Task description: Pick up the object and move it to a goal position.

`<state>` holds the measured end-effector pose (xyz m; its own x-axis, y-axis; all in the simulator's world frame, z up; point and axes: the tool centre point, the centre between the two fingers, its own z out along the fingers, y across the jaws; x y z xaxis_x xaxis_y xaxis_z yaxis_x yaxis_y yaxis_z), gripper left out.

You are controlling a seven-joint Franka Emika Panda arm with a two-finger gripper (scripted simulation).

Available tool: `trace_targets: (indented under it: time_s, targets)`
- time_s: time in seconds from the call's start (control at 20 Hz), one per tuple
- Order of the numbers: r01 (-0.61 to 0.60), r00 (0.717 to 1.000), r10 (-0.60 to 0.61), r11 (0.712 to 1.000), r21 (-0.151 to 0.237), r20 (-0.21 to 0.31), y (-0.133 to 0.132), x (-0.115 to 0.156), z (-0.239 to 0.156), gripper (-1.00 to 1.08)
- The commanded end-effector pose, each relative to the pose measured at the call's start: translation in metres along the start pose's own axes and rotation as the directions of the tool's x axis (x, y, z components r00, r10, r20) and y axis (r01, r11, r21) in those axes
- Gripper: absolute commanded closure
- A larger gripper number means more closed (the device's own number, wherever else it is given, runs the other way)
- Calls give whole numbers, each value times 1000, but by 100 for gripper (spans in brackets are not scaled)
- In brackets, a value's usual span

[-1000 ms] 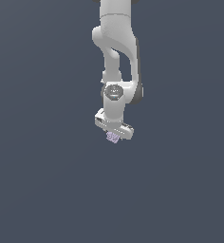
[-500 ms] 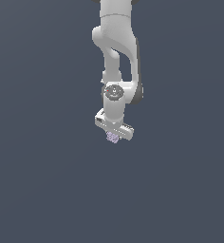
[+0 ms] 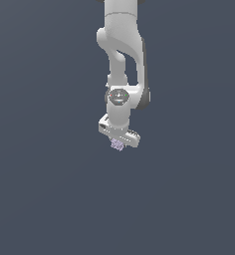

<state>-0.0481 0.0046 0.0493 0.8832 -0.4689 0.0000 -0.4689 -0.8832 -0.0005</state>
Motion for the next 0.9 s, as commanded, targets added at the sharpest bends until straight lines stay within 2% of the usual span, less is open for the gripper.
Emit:
trace_targets:
  time_s: [0.0, 0.3, 0.85]
  targets:
    - [0, 1000, 0, 1000, 0, -1, 0, 8, -7, 108]
    - [0, 1000, 0, 1000, 0, -1, -1, 36, -33, 108]
    - [-1, 1000, 1, 1000, -1, -1, -4, 105, -94, 108]
